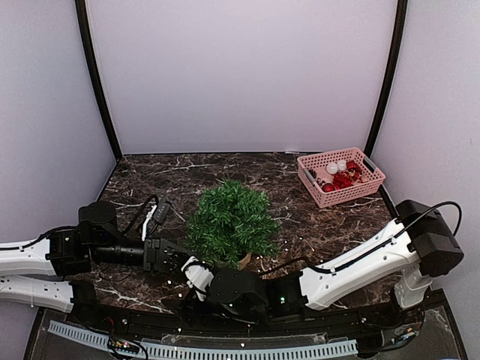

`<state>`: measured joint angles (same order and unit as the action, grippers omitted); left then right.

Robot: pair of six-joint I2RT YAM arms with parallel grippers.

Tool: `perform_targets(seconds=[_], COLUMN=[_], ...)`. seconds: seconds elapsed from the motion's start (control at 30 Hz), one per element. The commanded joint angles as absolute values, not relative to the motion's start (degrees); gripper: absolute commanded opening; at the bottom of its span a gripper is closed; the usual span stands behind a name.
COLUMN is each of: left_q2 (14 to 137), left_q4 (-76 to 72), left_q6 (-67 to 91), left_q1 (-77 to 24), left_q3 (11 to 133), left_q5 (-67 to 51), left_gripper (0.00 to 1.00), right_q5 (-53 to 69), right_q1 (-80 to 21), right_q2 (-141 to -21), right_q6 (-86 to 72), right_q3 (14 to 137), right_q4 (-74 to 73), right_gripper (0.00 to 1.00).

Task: Decorate the small christmas tree
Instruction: Wrap the side of the string light in the gap of the branches.

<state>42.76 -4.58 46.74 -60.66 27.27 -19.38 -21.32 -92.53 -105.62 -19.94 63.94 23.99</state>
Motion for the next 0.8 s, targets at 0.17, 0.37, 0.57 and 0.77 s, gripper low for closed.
perform_targets(seconds=[0.17, 0.37, 0.57, 0.77], left_q2=[40.4, 36.71, 30.28, 25.64], left_q4=[-4.28, -2.74, 0.34, 4.27], left_q6=[50.05, 52.9, 58.66, 60.63], left_q1=[-61.0, -60.91, -60.82, -60.73], left_q3=[29.02, 28.15, 22.46, 20.32], left_q5=[-16.15, -7.56, 6.79, 16.9], left_gripper=[0.0, 0.0, 0.0, 0.0], right_q5=[-12.55, -9.91, -10.84, -13.08], right_q1=[-90.35, -90.26, -90.44, -90.44], right_q2=[-111.34, -107.38, -98.25, -91.96], right_q6=[-15.67, -16.95, -22.31, -25.83], right_q3=[68.68, 63.09, 56.11, 54.21], right_q4=[28.68, 31.29, 27.43, 20.39], right_gripper=[0.44, 0.0, 0.0, 0.0])
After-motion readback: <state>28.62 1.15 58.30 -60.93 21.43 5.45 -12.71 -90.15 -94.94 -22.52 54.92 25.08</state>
